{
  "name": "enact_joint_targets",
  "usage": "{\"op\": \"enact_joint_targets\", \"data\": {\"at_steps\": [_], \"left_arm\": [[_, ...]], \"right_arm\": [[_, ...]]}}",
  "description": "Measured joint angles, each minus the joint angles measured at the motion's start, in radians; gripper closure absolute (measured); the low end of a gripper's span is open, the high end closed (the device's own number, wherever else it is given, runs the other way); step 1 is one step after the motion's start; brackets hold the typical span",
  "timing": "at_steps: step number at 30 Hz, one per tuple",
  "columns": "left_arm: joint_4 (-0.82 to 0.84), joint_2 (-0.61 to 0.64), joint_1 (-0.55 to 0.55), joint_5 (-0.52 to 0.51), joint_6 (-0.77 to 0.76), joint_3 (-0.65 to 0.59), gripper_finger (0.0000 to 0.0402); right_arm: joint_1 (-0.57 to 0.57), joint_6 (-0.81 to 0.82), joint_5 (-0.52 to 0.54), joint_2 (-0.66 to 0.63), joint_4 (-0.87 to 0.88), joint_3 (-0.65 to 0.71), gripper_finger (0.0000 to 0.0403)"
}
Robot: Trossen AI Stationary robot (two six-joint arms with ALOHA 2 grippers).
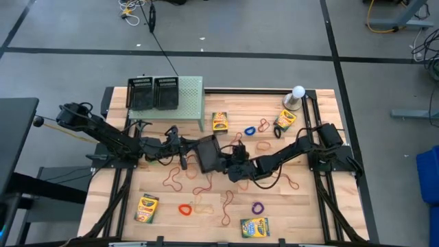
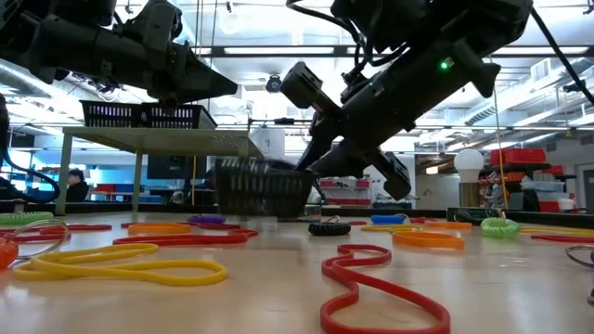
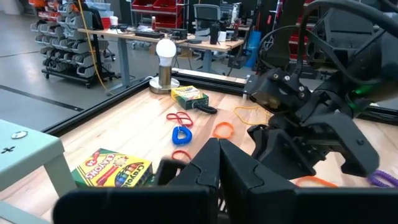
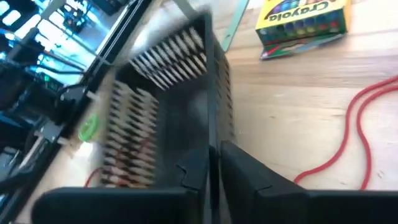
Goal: Pick & Place Office Desk Supplies
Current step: Put the black bin on the shelf
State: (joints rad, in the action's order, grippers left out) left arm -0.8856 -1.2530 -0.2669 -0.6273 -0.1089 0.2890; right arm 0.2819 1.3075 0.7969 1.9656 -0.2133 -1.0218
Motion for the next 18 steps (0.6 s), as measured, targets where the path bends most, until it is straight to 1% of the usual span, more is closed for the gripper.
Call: {"op": "enact_joint_targets", "data": {"at_steps": [2, 4, 8, 11, 14, 17, 18], "left_arm": [[0.0, 0.0, 0.0, 0.0, 0.0, 0.0, 0.0392], [0.0, 0.0, 0.0, 0.0, 0.0, 0.0, 0.0392], [0.0, 0.0, 0.0, 0.0, 0.0, 0.0, 0.0392], [-0.001, 0.0, 0.0, 0.0, 0.0, 0.0, 0.0392], [0.001, -0.001, 0.0, 0.0, 0.0, 0.0, 0.0392], [-0.001, -0.001, 0.0, 0.0, 0.0, 0.0, 0.0392], [-0.001, -0.001, 0.0, 0.0, 0.0, 0.0, 0.0392]], "right_arm": [[-0.004, -0.029, -0.02, 0.0, 0.0, 0.0, 0.0332], [-0.005, -0.103, -0.054, 0.0, 0.0, 0.0, 0.0315], [-0.005, -0.311, -0.106, -0.02, 0.025, 0.0, 0.0281], [-0.006, -0.528, -0.146, -0.08, 0.093, 0.0, 0.0262], [-0.005, -0.749, -0.174, -0.17, 0.203, 0.0, 0.0261], [0.014, -0.931, -0.155, -0.261, 0.332, 0.002, 0.0283], [0.022, -0.983, -0.144, -0.286, 0.348, 0.014, 0.0294]]}}
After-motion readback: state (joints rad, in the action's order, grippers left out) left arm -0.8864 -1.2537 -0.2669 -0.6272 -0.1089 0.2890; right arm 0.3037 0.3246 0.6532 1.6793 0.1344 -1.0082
